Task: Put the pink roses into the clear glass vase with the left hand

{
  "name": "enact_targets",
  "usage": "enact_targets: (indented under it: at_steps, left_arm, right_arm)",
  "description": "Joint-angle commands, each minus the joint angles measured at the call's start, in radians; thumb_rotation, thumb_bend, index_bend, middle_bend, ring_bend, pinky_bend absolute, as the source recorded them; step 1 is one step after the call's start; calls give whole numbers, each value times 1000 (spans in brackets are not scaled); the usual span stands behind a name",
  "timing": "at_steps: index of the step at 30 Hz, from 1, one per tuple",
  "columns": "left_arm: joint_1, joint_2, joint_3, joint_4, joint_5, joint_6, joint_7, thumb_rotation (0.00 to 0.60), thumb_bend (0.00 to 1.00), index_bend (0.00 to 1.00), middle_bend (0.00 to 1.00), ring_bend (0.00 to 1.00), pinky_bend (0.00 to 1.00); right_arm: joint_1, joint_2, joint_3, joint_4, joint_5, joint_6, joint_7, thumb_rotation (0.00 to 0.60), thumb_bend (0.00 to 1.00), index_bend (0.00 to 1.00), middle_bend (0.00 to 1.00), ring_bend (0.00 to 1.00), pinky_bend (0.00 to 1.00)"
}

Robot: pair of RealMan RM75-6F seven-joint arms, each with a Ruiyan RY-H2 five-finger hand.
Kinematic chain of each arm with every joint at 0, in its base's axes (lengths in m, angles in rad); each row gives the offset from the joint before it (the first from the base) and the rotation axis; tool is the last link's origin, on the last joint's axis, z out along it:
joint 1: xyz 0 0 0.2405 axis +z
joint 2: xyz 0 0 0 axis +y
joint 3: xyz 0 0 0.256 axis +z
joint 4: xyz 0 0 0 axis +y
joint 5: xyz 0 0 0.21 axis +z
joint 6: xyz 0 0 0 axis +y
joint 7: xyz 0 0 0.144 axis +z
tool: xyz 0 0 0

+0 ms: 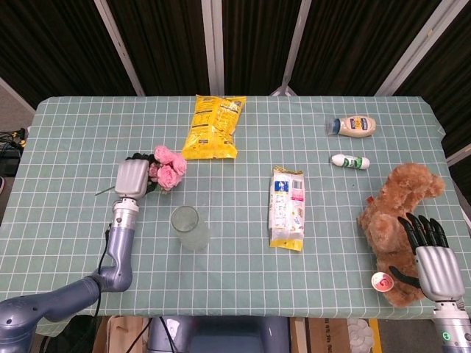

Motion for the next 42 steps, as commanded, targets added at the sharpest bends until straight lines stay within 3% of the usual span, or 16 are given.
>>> enact_targets:
  at_steps: [1,5,10,19,24,29,34,42]
  left_arm:
    - [51,106,-5,-131,56,51,-83,600,467,403,446,330,470]
    - [107,257,23,-297,183,125,-195,600,465,396,447,329,470]
    - [156,408,0,-491,258,170,-382,600,465,401,451,329,469]
    - [214,604,-106,-814,197,112,-747,600,465,420,457,329,466]
    - [222,638,-136,-914,206,86,-920,600,464,420,458,329,466]
    - [216,660,-145,-1002,224,57,-998,600,464,421,460,329,466]
    - [192,638,-155,-1056,214,63,-973,600,463,422,464,329,466]
    - [134,584,-195,-1125,110,83,-874,600,460,426,470,329,466]
  right_arm:
    - [-7,9,-1,-6,-13,19,15,600,169,124,90,11,0]
    - [-17,20,-1,-9,-31,46,45,600,169,123,90,10,0]
    - [-21,27,-3,-5,-54,64,82,600,169,124,90,11,0]
    - [-17,16,-3,6,-50,52,74,600,169,123,90,11,0]
    - [-13,10,-2,8,-45,44,64,600,170,123,90,10,0]
    - [-11,2,0,14,-39,40,50,600,169,123,90,11,0]
    - [-7,-6,0,18,-37,32,40,600,169,124,90,11,0]
    - [0,-16,0,30,-39,23,40,600,169,123,90,10,0]
